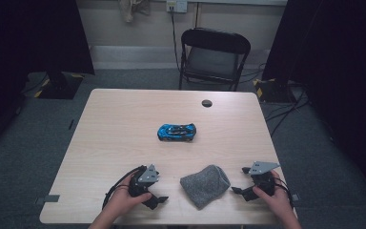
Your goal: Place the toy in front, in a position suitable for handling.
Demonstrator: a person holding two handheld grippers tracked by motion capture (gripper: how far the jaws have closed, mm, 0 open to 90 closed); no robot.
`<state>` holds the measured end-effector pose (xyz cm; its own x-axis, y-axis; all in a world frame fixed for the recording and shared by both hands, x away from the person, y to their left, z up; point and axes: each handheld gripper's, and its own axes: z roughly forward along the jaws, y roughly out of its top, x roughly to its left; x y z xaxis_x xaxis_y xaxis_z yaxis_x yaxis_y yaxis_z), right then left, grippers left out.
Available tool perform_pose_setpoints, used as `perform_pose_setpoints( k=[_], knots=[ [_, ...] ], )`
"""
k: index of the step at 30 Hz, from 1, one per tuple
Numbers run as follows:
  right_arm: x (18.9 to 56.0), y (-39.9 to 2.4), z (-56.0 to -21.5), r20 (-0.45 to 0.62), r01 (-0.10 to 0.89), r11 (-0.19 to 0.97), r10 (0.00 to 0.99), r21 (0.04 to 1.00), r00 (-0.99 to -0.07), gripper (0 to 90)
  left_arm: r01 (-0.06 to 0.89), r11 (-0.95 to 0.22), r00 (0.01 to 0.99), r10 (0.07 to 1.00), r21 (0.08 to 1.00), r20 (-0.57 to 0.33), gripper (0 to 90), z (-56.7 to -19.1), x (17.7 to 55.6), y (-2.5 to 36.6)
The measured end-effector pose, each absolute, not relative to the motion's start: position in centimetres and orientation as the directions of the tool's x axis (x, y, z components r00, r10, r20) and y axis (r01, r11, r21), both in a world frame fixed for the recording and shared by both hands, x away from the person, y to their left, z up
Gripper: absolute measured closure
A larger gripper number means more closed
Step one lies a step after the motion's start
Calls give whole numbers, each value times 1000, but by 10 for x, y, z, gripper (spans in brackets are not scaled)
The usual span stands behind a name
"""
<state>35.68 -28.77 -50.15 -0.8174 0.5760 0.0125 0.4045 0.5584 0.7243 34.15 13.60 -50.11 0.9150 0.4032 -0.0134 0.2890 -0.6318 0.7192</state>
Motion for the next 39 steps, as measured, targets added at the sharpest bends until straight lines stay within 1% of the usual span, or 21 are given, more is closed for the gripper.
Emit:
perform_pose_setpoints(
  k=[22, 26, 29, 31, 32, 36, 39],
  knots=[
    [357, -288, -502, 13, 402, 560, 573, 725, -819, 88, 314, -621, 903, 430, 719, -23, 30, -501, 342, 136],
    [357, -288, -502, 12, 402, 560, 573, 724, -819, 88, 332, -612, 891, 454, 718, -25, 77, -499, 342, 138],
    [357, -288, -502, 13, 402, 560, 573, 724, -820, 88, 345, -622, 885, 465, 703, -23, 191, -494, 343, 139],
    [357, -288, -501, 13, 402, 560, 572, 724, -820, 88, 334, -634, 890, 455, 698, -13, 150, -493, 344, 140],
    [357, -288, -502, 13, 401, 560, 571, 725, -821, 88, 334, -634, 890, 457, 697, -11, 170, -493, 345, 140],
    [357, -288, -502, 13, 400, 561, 570, 725, -822, 88, 367, -611, 881, 470, 701, -51, 159, -489, 348, 142],
    [357, -288, -502, 13, 400, 561, 569, 725, -822, 88, 368, -608, 881, 469, 703, -56, 157, -485, 353, 144]
  ],
)
